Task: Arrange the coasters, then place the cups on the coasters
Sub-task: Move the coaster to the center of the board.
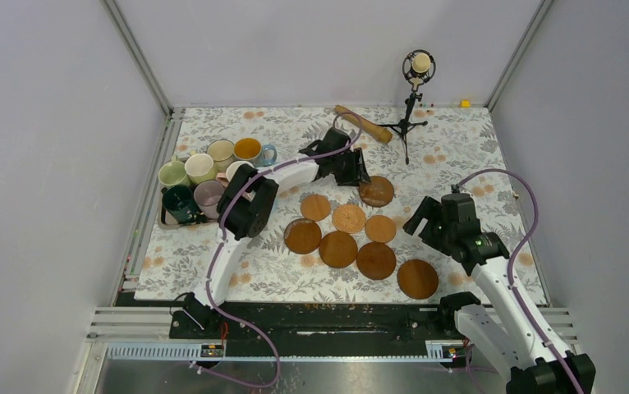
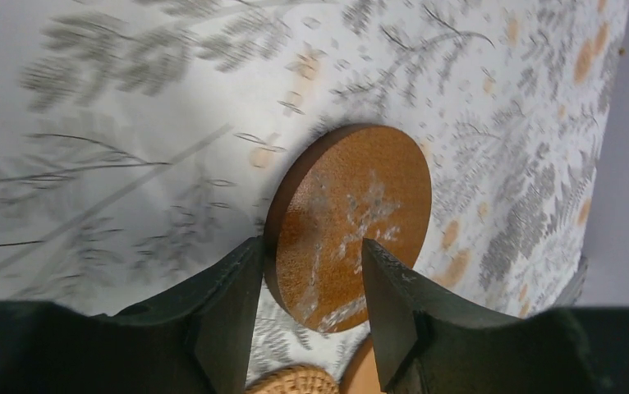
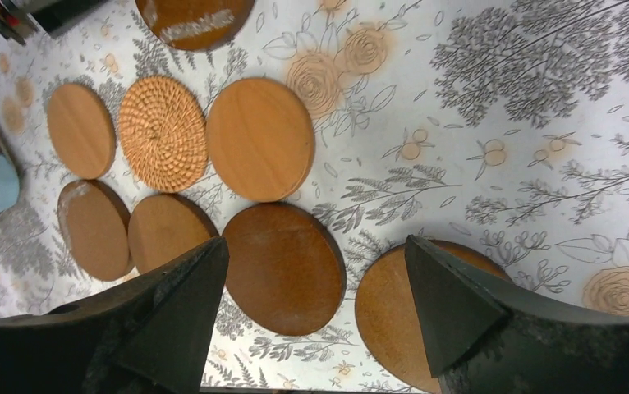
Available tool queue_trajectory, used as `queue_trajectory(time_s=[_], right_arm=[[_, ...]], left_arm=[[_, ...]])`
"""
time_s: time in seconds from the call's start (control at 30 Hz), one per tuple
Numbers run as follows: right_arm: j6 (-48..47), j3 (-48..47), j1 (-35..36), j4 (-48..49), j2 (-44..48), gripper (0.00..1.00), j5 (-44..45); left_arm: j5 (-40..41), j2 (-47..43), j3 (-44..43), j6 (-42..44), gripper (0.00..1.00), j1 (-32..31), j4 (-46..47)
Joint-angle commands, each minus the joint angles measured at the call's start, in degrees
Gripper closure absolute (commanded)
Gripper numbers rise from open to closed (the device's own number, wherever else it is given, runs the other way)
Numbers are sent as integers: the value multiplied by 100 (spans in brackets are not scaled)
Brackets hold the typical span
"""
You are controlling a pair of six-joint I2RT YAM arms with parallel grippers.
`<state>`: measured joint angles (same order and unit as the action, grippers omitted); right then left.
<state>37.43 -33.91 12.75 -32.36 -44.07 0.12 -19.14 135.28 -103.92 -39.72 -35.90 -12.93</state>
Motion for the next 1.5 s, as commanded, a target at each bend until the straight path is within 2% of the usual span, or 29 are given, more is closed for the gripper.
queue_trajectory(time_s=[0.0,0.33,0.63,0.9,1.03,1.17,1.27,1.47], right_arm=[[-192,-283,30,232,-98,14,652],[-277,-306,-227,342,-331,16,1057],[-657,-979,-1698,589,-1376,18,195],[-909,-1577,-2316,950,-2820,23,-890],[-1055,-1870,-2405,834,-3404,27,-988],[-1103,-2039,-2494,843,-3809,32,-1144],[-1144,-2139,-2569,823,-4151,37,-1251],[-1274,-2435,-2680,772,-4799,36,-1472]], left_arm=[[-387,166,-103,-246,52,-217,405],[-663,313,-211,-504,52,-471,843],[-916,355,-108,-659,52,-852,1268],[-1187,281,31,-719,51,-1061,1588],[-690,-46,369,-822,50,-867,1717],[-358,93,0,-765,49,-709,1468],[-508,580,-608,-792,49,-694,1154],[-803,982,-978,-986,51,-724,1269]])
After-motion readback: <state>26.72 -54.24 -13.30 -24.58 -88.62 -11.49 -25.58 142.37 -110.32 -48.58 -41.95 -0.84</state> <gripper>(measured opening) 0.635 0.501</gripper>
